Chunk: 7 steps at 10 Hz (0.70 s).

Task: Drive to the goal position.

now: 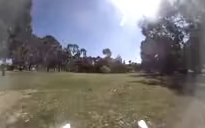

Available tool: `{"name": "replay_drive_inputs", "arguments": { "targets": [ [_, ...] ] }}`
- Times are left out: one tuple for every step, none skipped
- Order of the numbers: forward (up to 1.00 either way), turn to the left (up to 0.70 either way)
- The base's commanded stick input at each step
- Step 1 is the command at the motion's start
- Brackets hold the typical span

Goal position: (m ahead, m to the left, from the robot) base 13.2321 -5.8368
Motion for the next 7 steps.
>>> {"name": "replay_drive_inputs", "arguments": {
  "targets": [
    [1.0, 0.0],
    [1.0, 0.0],
    [1.0, 0.0],
    [1.0, 0.0],
    [1.0, 0.0],
    [1.0, 0.0],
    [1.0, 0.0]
  ]
}}
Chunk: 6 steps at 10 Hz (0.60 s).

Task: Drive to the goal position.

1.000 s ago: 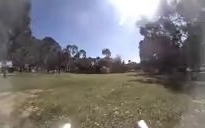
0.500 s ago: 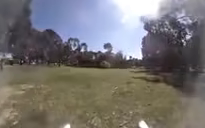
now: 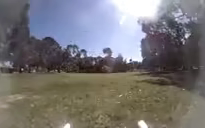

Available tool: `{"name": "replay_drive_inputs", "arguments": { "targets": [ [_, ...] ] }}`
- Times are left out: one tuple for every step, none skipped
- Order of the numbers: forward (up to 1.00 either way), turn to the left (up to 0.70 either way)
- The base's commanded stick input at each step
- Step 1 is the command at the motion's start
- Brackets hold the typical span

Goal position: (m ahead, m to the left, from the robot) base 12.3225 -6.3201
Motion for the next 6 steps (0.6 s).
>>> {"name": "replay_drive_inputs", "arguments": {
  "targets": [
    [1.0, 0.0],
    [1.0, 0.0],
    [1.0, 0.0],
    [1.0, 0.0],
    [1.0, 0.0],
    [1.0, 0.0]
  ]
}}
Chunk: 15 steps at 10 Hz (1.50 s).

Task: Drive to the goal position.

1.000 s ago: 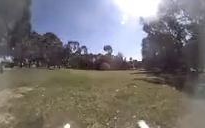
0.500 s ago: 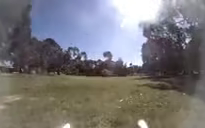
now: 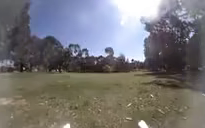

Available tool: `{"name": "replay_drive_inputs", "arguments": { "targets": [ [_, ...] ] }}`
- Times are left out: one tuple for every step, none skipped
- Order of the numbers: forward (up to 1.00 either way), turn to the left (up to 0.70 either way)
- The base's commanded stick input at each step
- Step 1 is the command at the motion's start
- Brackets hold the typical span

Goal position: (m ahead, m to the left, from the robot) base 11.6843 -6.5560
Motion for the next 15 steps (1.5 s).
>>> {"name": "replay_drive_inputs", "arguments": {
  "targets": [
    [1.0, 0.0],
    [1.0, 0.0],
    [1.0, 0.0],
    [1.0, 0.0],
    [1.0, 0.0],
    [1.0, 0.0],
    [1.0, 0.0],
    [1.0, 0.0],
    [1.0, 0.0],
    [1.0, 0.0],
    [1.0, 0.0],
    [1.0, 0.0],
    [1.0, 0.0],
    [1.0, 0.0],
    [1.0, 0.0]
  ]
}}
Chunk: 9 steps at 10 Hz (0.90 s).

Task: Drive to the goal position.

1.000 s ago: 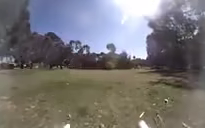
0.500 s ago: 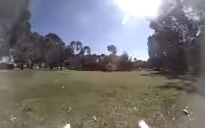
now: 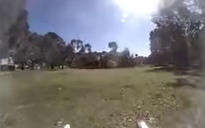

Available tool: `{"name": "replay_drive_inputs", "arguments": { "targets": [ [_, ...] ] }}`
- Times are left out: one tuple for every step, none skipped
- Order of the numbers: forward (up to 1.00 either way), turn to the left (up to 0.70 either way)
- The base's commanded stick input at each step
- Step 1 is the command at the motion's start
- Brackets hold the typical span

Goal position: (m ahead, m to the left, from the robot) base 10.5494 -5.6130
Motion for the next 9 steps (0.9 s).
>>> {"name": "replay_drive_inputs", "arguments": {
  "targets": [
    [1.0, -0.01],
    [1.0, -0.08],
    [1.0, -0.15],
    [1.0, -0.22],
    [1.0, -0.27],
    [1.0, -0.27],
    [1.0, -0.2],
    [1.0, -0.06],
    [1.0, 0.0]
  ]
}}
